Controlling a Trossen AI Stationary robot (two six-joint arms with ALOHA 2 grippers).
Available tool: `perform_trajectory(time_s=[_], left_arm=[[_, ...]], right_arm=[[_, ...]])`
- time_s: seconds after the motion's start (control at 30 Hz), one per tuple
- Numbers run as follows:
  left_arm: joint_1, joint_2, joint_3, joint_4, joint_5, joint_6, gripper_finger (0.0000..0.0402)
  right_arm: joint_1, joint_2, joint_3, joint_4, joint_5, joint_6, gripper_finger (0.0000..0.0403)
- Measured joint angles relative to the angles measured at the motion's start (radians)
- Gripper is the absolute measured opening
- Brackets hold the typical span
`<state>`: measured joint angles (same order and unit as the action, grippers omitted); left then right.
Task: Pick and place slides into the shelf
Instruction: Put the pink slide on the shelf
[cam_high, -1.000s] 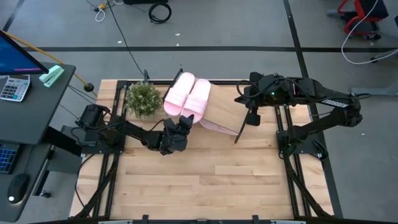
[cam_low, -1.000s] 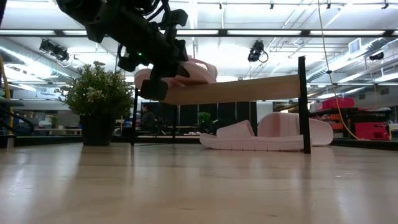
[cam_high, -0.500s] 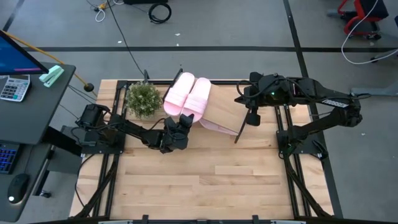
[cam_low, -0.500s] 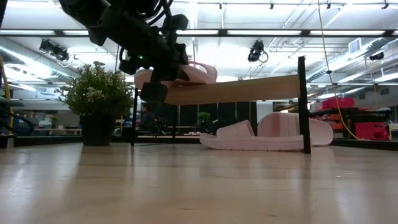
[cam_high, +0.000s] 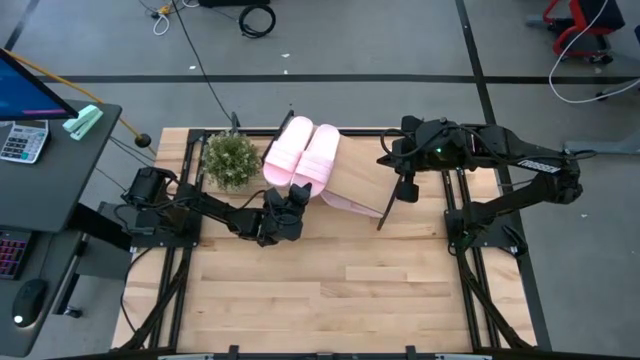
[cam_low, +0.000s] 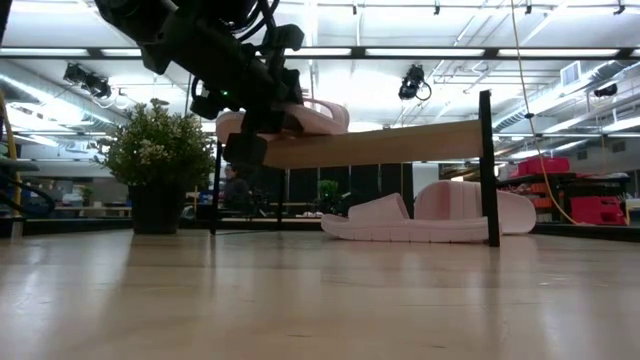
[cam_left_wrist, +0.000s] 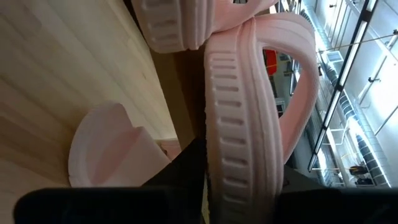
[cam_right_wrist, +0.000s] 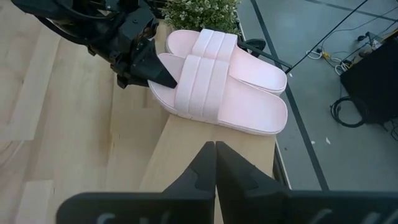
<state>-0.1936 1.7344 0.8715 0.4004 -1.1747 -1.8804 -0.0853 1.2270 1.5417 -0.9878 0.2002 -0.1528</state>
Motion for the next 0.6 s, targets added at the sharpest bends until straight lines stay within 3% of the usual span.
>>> perform_trajectory(time_s=[0.4, 0.6], left_arm=[[-0.014, 0.0, -0.001, 0.004, -0.034, -0.001, 0.015], [-0.014, 0.0, -0.001, 0.004, 0.003, 0.003, 0.0193]], right_arm=[[0.0, 0.0, 0.0, -0.003, 0.0, 0.0, 0.0007], [0.0, 0.0, 0.0, -0.003, 0.0, 0.002, 0.001]])
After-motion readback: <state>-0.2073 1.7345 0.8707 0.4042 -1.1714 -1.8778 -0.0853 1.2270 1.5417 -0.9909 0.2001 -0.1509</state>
